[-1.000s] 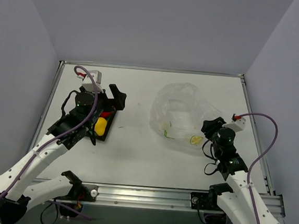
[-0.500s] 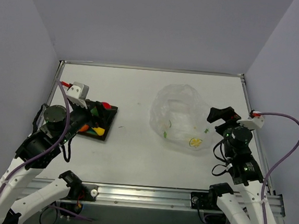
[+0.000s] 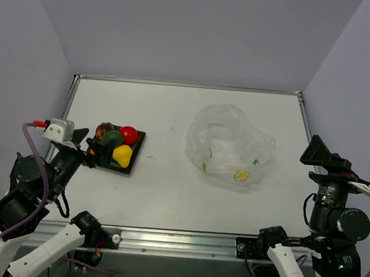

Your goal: Take the fake fruits out of the plastic bag

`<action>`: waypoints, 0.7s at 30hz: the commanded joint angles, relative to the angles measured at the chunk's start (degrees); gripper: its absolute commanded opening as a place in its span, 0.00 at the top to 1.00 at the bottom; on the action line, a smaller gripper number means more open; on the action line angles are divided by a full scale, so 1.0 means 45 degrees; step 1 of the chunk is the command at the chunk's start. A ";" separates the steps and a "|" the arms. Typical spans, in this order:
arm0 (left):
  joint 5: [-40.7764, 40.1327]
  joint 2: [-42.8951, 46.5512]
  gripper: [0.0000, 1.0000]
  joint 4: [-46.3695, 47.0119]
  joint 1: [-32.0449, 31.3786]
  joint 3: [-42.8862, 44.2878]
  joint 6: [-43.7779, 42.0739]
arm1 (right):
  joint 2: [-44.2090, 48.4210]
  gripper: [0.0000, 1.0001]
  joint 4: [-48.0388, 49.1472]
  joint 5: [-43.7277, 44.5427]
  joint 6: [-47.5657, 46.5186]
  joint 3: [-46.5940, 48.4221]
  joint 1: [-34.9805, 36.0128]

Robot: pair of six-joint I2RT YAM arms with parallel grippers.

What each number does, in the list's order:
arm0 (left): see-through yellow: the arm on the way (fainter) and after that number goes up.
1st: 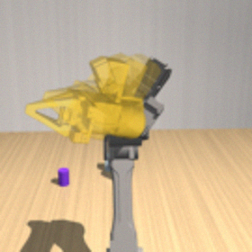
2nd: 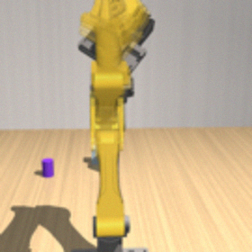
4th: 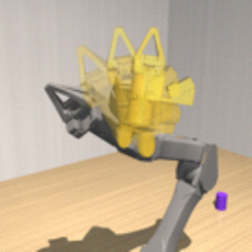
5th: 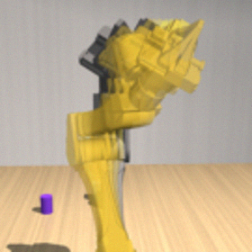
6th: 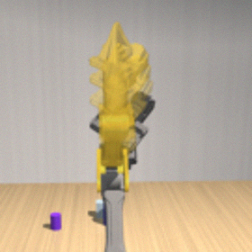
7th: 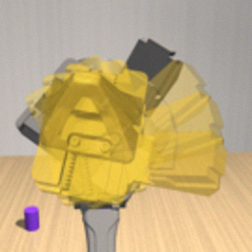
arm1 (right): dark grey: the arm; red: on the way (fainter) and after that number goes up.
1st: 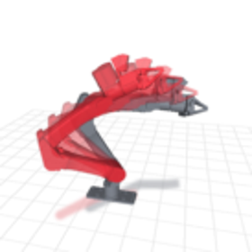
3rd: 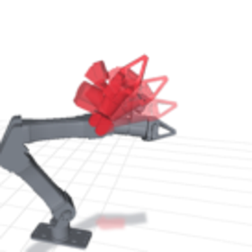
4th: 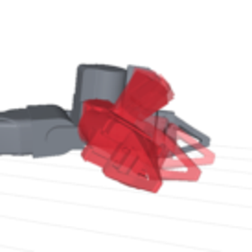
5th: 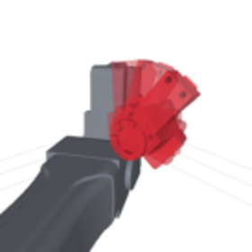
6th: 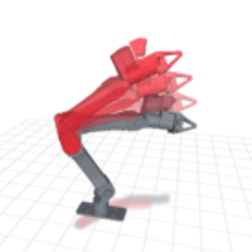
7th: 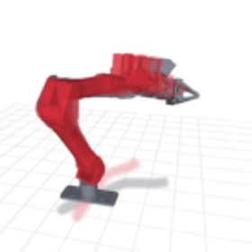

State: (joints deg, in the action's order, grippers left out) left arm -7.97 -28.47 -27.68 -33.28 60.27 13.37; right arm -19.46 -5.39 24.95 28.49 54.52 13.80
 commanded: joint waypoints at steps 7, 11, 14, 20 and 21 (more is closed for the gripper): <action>-0.0944 0.1112 0.06 0.0332 0.0012 -0.0152 -0.0646 | -0.0458 0.00 -0.0033 0.0394 -0.0317 0.0052 -0.0099; -0.0925 0.0839 0.06 0.0195 0.0012 0.0083 -0.0646 | -0.0831 0.00 -0.0014 0.0218 -0.0374 0.0208 -0.0099; -0.0847 0.0604 0.06 0.0214 -0.0007 0.0239 -0.0626 | -0.0968 0.00 0.0084 0.0139 -0.0627 0.0403 -0.0098; -0.0788 0.0213 0.06 0.0292 0.0012 0.0493 -0.0568 | -0.1026 0.00 0.0045 -0.0017 -0.0979 0.0462 -0.0099; -0.0788 0.0155 0.06 0.0311 0.0012 0.0532 -0.0568 | -0.0988 0.00 0.0045 -0.0017 -0.1038 0.0462 -0.0079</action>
State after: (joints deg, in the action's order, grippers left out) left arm -11.66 -26.55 -27.62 -33.28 59.31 11.51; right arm -23.44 -7.09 25.63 25.87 54.87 13.80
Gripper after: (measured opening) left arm 0.943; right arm 0.996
